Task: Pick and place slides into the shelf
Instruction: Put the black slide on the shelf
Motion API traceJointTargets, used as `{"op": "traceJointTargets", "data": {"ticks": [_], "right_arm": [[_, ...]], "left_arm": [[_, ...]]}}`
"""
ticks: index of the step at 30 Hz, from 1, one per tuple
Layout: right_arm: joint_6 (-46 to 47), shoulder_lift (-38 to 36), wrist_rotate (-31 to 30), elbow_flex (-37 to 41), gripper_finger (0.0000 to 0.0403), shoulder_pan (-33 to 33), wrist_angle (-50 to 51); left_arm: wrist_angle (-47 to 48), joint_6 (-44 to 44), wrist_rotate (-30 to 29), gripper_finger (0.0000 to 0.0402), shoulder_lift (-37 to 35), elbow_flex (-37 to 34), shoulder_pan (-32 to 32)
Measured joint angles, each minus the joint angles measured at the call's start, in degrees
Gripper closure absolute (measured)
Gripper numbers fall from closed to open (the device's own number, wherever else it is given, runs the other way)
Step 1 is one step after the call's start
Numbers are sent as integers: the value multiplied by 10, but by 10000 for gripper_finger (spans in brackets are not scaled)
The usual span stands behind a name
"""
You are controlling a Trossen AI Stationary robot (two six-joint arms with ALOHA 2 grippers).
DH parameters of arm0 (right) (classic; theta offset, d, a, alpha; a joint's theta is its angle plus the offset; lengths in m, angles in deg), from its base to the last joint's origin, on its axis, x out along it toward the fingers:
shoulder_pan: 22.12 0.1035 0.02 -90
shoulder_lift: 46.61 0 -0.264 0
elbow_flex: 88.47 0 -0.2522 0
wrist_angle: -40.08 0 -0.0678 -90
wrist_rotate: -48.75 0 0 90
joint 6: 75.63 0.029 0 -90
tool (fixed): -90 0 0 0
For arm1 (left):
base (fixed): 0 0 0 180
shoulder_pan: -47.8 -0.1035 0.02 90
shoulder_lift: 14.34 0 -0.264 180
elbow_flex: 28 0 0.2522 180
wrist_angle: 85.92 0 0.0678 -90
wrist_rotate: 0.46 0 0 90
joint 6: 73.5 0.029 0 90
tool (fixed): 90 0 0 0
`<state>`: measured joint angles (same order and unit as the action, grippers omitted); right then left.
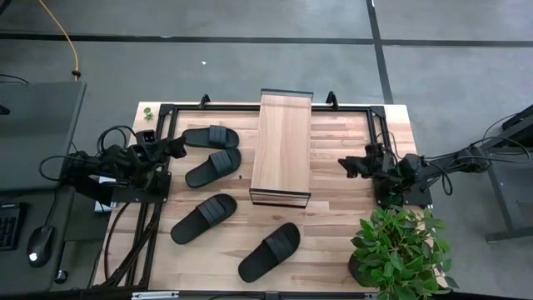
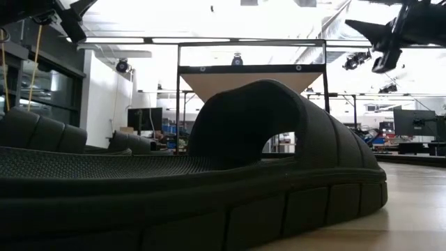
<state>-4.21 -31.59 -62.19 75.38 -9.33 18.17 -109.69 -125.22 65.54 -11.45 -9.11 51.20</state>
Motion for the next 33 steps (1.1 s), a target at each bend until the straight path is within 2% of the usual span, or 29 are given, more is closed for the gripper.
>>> {"op": "traceJointTargets", "data": {"ticks": [5,9,13,16,23,27,33], "right_arm": [[-65,8,21,-66,203,0,45],[-108,19,21,-141,203,0,138],[-110,38,22,-217,203,0,249],[-120,59,30,-266,203,0,306],[-124,127,63,-365,203,0,384],[-131,177,90,-416,203,0,405],[-127,262,138,-490,203,0,469]], "left_arm": [[1,-17,0,117,0,0,0],[2,-43,7,117,0,0,0],[3,-58,17,117,0,0,0],[39,-58,30,117,0,14,0],[202,-53,33,117,24,104,0],[238,-28,55,117,67,167,0],[276,-10,56,117,136,242,0]]}}
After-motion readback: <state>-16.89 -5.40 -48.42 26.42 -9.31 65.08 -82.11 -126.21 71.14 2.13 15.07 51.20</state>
